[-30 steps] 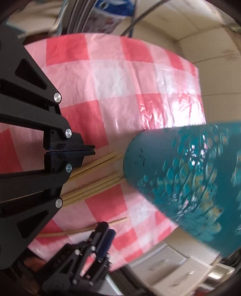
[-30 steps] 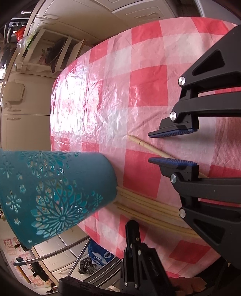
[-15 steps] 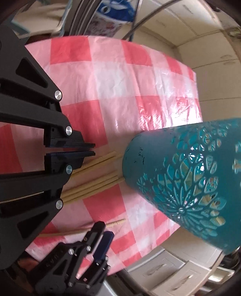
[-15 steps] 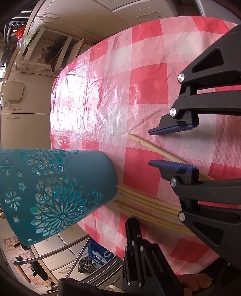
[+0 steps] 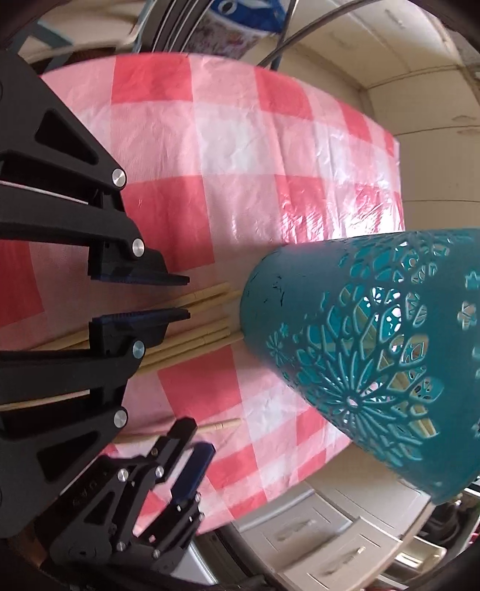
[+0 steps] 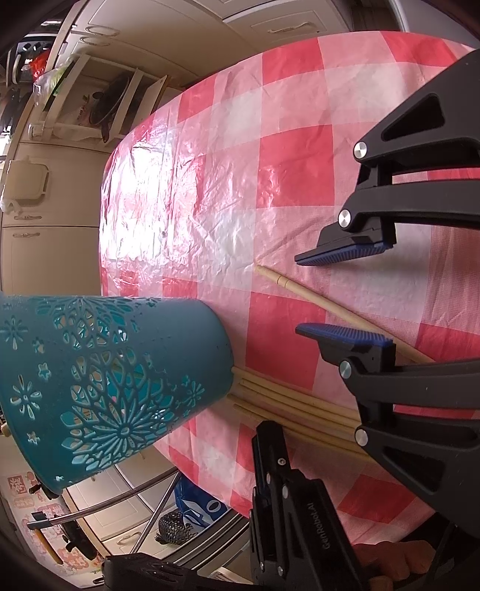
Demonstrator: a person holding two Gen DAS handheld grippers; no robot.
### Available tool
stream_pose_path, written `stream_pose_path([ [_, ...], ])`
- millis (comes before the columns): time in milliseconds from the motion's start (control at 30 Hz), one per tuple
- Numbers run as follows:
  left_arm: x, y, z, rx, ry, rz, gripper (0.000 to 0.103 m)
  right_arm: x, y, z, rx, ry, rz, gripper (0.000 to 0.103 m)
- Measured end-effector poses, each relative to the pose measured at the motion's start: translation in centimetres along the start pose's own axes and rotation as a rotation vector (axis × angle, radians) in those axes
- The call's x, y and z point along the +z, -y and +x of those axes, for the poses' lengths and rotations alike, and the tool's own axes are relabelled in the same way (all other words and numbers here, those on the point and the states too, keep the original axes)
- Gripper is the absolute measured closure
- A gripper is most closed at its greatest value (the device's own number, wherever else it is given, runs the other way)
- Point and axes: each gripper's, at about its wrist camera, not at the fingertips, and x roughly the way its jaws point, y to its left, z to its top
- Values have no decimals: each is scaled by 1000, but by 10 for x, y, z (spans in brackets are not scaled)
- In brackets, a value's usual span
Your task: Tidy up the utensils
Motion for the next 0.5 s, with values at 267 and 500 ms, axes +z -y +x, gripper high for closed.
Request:
stream_pose_path([
  [267, 1, 8, 5, 41, 2, 23, 91, 1, -1, 0, -4, 0, -1, 69],
  [500, 12, -4, -2, -41, 2, 48, 99, 1, -3, 1, -17, 3, -30, 76],
])
